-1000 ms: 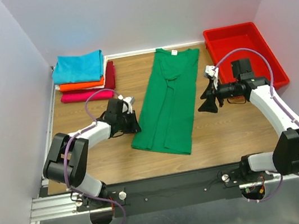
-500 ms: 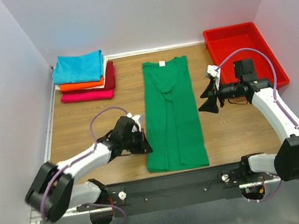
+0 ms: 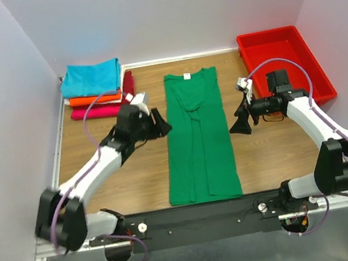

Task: Fold and stack the t-shirts
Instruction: Fold the tshirt

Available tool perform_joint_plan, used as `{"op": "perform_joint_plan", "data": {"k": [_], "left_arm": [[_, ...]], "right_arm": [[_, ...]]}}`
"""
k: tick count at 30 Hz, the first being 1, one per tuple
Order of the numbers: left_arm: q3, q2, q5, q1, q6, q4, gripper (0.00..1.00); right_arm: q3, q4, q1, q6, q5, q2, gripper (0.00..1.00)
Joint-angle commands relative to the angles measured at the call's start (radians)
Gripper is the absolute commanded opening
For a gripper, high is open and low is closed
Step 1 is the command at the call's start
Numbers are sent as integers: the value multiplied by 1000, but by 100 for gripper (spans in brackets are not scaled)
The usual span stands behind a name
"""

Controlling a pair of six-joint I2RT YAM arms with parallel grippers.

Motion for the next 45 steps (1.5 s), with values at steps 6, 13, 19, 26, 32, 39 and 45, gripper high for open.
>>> {"op": "perform_joint_plan", "data": {"k": [6,13,19,26,32,39,45], "left_arm": [[566,704,84,168,186,36,50],[973,1026,94,182,211,-163,40],[1109,1145,84,183,239,-267,39],[1171,1234,162,182,254,-327,28],[1260,1279,143,216,201,-334,1],[1330,1299,112,295,99,-267,0],[1471,1388,182,322,85,-301,0]], "right_arm": [[-25,49,-10,19,63,-56,95],[-24,49,-16,25,50,-53,94],[-24,47,-16,23,35,-57,94],[-23,47,-18,25,33,-54,94],[-23,47,-16,25,29,-51,94],[-24,47,-18,26,15,-42,94],[-23,47,-18,26,12,-31,94]]}}
